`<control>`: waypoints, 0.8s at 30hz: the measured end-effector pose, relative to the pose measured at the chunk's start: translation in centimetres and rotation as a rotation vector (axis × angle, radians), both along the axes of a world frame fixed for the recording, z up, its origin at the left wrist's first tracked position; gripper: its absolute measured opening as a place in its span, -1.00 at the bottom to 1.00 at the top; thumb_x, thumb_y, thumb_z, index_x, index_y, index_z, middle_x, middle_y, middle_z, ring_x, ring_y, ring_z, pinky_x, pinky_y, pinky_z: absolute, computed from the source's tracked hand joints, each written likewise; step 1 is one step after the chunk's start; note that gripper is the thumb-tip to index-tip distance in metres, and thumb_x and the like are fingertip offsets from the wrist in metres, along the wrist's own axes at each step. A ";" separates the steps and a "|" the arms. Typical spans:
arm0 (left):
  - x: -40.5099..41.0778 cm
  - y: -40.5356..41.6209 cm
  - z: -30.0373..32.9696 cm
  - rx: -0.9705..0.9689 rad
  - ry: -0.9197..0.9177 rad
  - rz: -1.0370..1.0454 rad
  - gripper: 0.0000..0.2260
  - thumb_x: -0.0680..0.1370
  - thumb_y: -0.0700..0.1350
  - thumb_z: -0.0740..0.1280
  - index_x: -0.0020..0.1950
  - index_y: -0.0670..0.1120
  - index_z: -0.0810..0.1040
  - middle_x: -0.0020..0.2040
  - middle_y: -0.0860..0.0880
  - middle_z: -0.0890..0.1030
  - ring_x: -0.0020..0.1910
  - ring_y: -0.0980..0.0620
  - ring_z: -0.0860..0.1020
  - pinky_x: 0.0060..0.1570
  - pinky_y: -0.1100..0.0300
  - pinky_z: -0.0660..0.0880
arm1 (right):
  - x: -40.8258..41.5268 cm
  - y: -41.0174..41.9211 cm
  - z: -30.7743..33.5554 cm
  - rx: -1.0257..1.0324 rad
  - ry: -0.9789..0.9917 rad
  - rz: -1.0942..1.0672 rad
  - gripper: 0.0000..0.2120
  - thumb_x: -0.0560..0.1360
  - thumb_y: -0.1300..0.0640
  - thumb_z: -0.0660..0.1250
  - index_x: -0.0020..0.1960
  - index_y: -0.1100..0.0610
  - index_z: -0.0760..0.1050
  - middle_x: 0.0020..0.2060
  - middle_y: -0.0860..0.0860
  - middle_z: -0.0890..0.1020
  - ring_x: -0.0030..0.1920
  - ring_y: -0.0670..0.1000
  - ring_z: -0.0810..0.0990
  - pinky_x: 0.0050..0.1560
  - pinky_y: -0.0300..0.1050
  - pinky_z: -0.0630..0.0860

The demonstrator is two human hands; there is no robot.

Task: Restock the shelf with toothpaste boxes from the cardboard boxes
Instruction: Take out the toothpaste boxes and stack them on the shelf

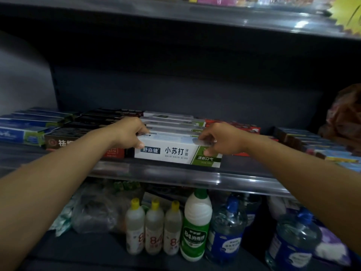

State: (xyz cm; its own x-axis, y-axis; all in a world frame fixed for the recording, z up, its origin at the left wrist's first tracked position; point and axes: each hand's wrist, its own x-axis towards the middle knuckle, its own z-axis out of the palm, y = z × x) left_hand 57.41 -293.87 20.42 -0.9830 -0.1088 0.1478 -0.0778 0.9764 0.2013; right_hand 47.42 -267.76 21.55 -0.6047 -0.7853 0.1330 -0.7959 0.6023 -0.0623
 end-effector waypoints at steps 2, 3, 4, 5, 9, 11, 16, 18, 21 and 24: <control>-0.2 0.1 -0.1 -0.017 0.038 0.035 -0.74 0.44 -0.18 0.49 0.12 -0.09 0.63 0.15 -0.09 0.59 0.10 -0.08 0.57 0.16 0.06 0.46 | -0.3 -0.3 -0.3 0.021 0.031 0.002 -0.65 0.40 0.10 0.48 0.16 0.12 0.58 -0.02 0.01 0.62 -0.02 0.03 0.57 0.02 -0.06 0.51; -0.3 0.2 -0.2 -0.023 0.064 0.058 -0.67 0.44 -0.19 0.49 0.20 -0.13 0.61 0.22 -0.10 0.56 0.15 -0.09 0.56 0.18 0.10 0.45 | -0.4 -0.4 -0.4 0.027 0.045 0.003 -0.66 0.39 0.10 0.48 0.15 0.13 0.59 -0.03 0.01 0.63 -0.02 0.04 0.57 0.02 -0.05 0.52; -0.4 0.4 -0.2 -0.034 0.081 0.071 -0.63 0.44 -0.20 0.49 0.23 -0.15 0.60 0.26 -0.11 0.54 0.17 -0.09 0.55 0.19 0.13 0.45 | -0.4 -0.5 -0.5 0.031 0.054 0.004 -0.66 0.39 0.09 0.49 0.14 0.13 0.59 -0.03 0.01 0.62 -0.01 0.05 0.57 0.03 -0.03 0.53; -0.4 0.5 -0.2 -0.041 0.087 0.075 -0.62 0.43 -0.19 0.50 0.24 -0.15 0.59 0.26 -0.11 0.54 0.17 -0.08 0.54 0.19 0.14 0.45 | -0.5 -0.4 -0.6 0.039 0.060 0.005 -0.66 0.39 0.08 0.49 0.14 0.12 0.59 -0.02 0.02 0.62 0.00 0.05 0.57 0.05 0.00 0.53; -0.5 1.0 0.0 -0.057 0.055 0.072 -0.54 0.40 -0.14 0.54 0.27 -0.14 0.56 0.26 -0.08 0.56 0.21 -0.06 0.53 0.18 0.12 0.47 | -0.6 0.3 -0.3 0.075 0.065 0.001 -0.56 0.38 0.07 0.50 0.24 0.09 0.54 0.09 0.02 0.58 0.08 0.04 0.52 0.14 0.01 0.48; -0.5 1.4 0.1 -0.073 0.053 0.068 -0.46 0.38 -0.11 0.55 0.33 -0.12 0.51 0.32 -0.09 0.51 0.28 -0.07 0.49 0.23 0.07 0.45 | -0.6 0.6 -0.1 0.108 0.065 -0.017 -0.48 0.35 0.05 0.52 0.28 0.08 0.50 0.13 0.02 0.57 0.10 0.04 0.51 0.13 -0.02 0.48; -0.9 1.5 0.4 -0.108 -0.005 0.066 -0.34 0.35 -0.09 0.57 0.40 -0.09 0.43 0.38 -0.10 0.45 0.33 -0.08 0.44 0.26 0.06 0.42 | -0.7 0.9 0.2 0.179 0.061 -0.094 -0.40 0.30 -0.01 0.55 0.28 0.06 0.43 0.11 0.00 0.55 0.05 0.03 0.52 0.03 -0.08 0.48; -1.0 1.5 0.2 -0.118 -0.018 0.067 -0.36 0.36 -0.07 0.57 0.39 -0.08 0.44 0.35 -0.09 0.47 0.29 -0.08 0.46 0.23 0.08 0.44 | -0.8 0.7 0.1 0.180 0.056 -0.094 -0.44 0.30 0.02 0.55 0.23 0.06 0.43 0.04 -0.01 0.56 -0.02 0.00 0.52 -0.11 -0.17 0.41; -1.2 1.4 -0.2 -0.134 -0.001 0.060 -0.39 0.36 -0.06 0.56 0.37 -0.10 0.46 0.32 -0.09 0.50 0.26 -0.08 0.49 0.21 0.08 0.45 | -1.2 0.4 -0.2 0.166 0.077 -0.091 -0.50 0.28 0.04 0.56 0.15 0.06 0.46 -0.03 0.00 0.58 -0.11 0.00 0.53 -0.20 -0.18 0.42; -1.5 1.1 -0.3 -0.136 0.010 0.066 -0.39 0.37 -0.05 0.56 0.38 -0.10 0.46 0.33 -0.08 0.50 0.27 -0.08 0.48 0.22 0.06 0.45 | -1.6 0.0 -0.2 0.146 0.071 -0.098 -0.49 0.29 0.05 0.56 0.17 0.07 0.46 -0.03 0.00 0.57 -0.09 0.01 0.53 -0.14 -0.15 0.45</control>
State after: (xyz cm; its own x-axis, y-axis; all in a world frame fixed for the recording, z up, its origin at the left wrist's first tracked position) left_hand 55.91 -292.76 20.15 -0.9728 -0.1513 0.1752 -0.1411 0.9876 0.0690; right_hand 45.77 -267.76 21.30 -0.6721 -0.7374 0.0671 -0.7325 0.6754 0.0857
